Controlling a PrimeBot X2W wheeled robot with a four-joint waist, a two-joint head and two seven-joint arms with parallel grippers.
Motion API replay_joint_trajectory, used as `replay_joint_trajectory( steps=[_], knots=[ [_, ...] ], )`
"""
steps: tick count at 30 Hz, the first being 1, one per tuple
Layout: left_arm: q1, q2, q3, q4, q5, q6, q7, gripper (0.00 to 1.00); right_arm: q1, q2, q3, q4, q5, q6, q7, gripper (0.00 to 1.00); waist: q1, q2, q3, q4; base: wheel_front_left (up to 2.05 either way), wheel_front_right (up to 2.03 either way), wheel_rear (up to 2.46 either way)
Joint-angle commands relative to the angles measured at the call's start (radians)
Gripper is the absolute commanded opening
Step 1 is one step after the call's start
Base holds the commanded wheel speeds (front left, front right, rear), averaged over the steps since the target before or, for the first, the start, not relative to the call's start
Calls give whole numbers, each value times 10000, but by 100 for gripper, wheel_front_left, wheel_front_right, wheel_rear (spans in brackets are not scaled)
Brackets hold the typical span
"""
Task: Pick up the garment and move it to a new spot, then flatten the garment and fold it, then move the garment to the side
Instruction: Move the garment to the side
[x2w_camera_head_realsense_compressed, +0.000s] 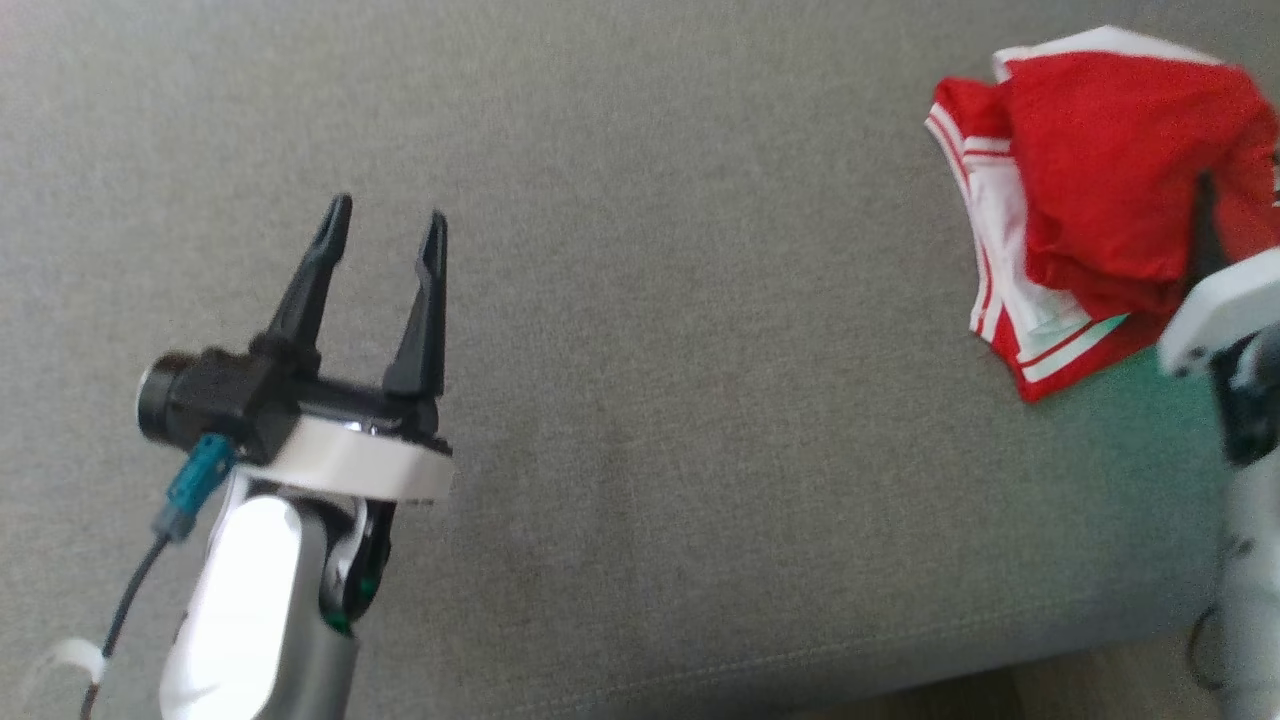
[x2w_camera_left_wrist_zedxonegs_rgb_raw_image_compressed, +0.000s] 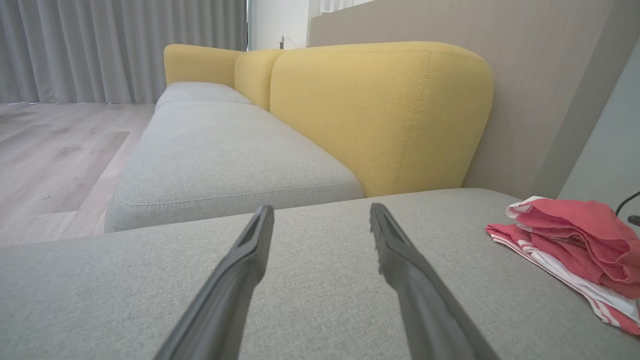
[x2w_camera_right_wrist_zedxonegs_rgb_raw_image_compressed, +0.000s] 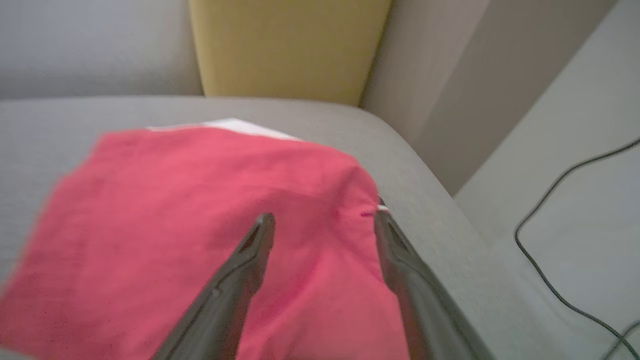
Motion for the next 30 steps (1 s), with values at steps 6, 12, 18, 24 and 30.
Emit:
replay_joint_trajectory(
  steps=[6,12,18,24,30],
  knots=[
    [603,231,567,-225,87,197,-53,100,1584,1033,716,-2877,711,-9,-554,100,-1,0,-959,71,0,0,0],
    [1071,286,740,-156,1,355,-53,100,2876,1504,1526,-4876,1458,-9,-590,100,-1,0,-1490,464,0,0,0],
    [1464,293,883,-56,-93,538,-53,100,3579,1613,2655,-5726,2019,-9,-715,100,-1,0,-1954,1022,0,0,0],
    [1774,326,961,-28,-135,655,-53,100,3913,1622,3375,-5727,2492,-9,-1057,100,-1,0,-2301,1520,0,0,0],
    [2239,400,981,49,-147,720,-53,100,4417,1623,3526,-5419,2629,-9,-1222,100,-1,0,-2827,1756,0,0,0]
  ],
)
